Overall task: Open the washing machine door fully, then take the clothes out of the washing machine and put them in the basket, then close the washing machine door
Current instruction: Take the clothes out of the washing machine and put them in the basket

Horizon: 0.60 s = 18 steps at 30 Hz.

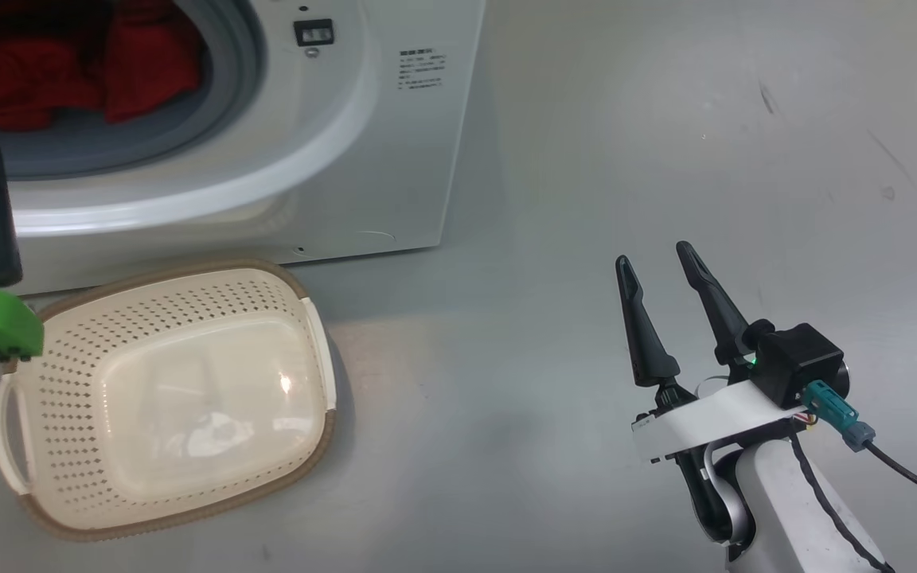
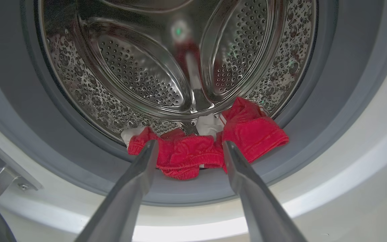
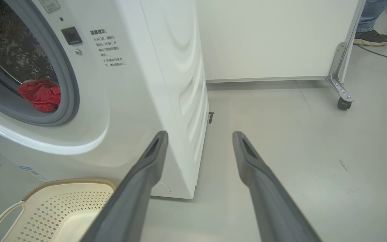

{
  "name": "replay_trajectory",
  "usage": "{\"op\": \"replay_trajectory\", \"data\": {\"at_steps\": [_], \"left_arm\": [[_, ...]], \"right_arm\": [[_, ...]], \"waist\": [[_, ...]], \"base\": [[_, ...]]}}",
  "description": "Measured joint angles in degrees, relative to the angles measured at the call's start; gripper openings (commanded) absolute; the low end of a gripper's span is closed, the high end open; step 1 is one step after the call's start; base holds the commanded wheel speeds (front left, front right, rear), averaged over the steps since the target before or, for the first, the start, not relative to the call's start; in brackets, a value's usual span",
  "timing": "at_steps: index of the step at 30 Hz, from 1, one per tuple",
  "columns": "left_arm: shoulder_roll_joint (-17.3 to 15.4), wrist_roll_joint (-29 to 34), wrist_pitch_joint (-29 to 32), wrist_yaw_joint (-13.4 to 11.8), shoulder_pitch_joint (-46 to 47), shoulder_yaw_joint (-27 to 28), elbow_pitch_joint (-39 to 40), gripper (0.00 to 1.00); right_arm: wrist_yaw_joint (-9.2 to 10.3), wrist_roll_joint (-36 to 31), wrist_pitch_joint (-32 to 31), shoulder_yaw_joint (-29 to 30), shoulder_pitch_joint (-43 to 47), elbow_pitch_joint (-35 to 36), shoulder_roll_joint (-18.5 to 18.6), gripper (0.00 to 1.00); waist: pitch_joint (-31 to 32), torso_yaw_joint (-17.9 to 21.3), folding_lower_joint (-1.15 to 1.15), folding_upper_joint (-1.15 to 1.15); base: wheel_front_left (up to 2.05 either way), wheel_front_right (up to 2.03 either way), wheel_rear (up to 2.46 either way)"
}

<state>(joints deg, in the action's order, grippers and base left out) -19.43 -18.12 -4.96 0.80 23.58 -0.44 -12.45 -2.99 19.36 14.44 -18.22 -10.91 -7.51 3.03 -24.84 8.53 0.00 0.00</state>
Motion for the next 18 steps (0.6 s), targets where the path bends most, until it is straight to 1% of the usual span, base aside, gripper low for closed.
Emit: {"op": "replay_trajectory", "data": {"at_steps": [3,9,10,14,18], "left_arm": [[-1.14,0.2,1.85,-0.31,3.01,0.14,-1.64,1.0],[-3.5,1.6,6.0,-2.1,7.62,0.86,-5.95,1.0],[-3.9,1.79,6.75,-2.1,8.45,0.76,-6.5,1.0],[-5.44,2.98,9.14,-2.29,11.91,0.49,-9.0,1.0],[-5.72,3.54,11.47,-2.57,15.12,-0.31,-11.12,1.0]], "right_arm": [[0.13,0.88,0.0,-0.76,-0.68,0.32,0.0,1.0],[0.3,2.21,0.0,-2.53,-1.62,0.58,-0.02,1.0],[0.71,2.33,0.0,-2.63,-1.69,0.77,-0.03,1.0],[1.22,2.82,0.0,-3.01,-2.07,1.1,-0.04,1.0],[2.0,2.96,0.0,-3.13,-2.66,1.63,-0.12,1.0]], "waist": [[-1.46,1.78,0.0,0.0],[-3.94,5.03,0.0,0.0],[-4.34,5.5,0.0,0.0],[-5.92,6.95,0.0,0.0],[-7.32,7.94,0.0,0.0]], "base": [[0.0,0.0,0.0],[0.0,0.0,0.0],[0.0,0.0,0.0],[0.0,0.0,0.0],[0.0,0.0,0.0]]}}
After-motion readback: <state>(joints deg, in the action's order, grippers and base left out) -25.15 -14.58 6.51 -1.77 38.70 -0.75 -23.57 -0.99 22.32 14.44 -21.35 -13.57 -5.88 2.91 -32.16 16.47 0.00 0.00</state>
